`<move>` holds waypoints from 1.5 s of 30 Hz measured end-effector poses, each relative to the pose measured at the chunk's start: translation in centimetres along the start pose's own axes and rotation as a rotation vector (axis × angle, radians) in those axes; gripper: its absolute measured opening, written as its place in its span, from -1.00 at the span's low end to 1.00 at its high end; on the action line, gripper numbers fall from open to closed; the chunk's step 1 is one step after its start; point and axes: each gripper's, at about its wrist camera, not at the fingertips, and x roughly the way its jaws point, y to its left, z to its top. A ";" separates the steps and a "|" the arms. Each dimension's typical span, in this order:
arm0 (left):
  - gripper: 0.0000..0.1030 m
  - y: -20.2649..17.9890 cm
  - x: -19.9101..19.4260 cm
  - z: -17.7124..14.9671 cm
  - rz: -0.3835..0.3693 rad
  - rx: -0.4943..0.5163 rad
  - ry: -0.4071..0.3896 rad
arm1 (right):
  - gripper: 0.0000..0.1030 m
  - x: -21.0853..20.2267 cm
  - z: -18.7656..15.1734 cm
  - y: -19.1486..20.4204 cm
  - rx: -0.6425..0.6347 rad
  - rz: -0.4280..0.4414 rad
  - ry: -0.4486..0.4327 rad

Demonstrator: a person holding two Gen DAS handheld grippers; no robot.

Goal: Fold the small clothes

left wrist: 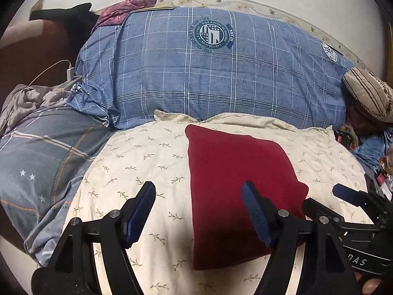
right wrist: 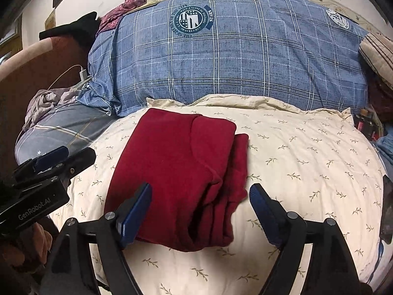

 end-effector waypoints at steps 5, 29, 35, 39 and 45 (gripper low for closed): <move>0.41 0.0 -0.1 -0.1 0.009 -0.001 0.000 | 0.62 0.0 -0.1 -0.4 0.015 -0.005 0.007; 0.41 -0.2 1.6 -0.1 0.028 0.015 0.033 | 0.63 1.7 -0.4 -0.2 0.021 -0.007 0.055; 0.41 -0.3 2.2 0.0 0.037 0.018 0.042 | 0.63 2.0 -0.3 -0.1 0.014 -0.009 0.065; 0.41 -0.5 2.5 0.0 0.038 0.017 0.042 | 0.63 2.3 -0.3 -0.1 0.013 -0.011 0.073; 0.41 -0.8 2.9 0.2 0.040 0.021 0.046 | 0.63 2.5 -0.1 -0.2 0.014 -0.010 0.078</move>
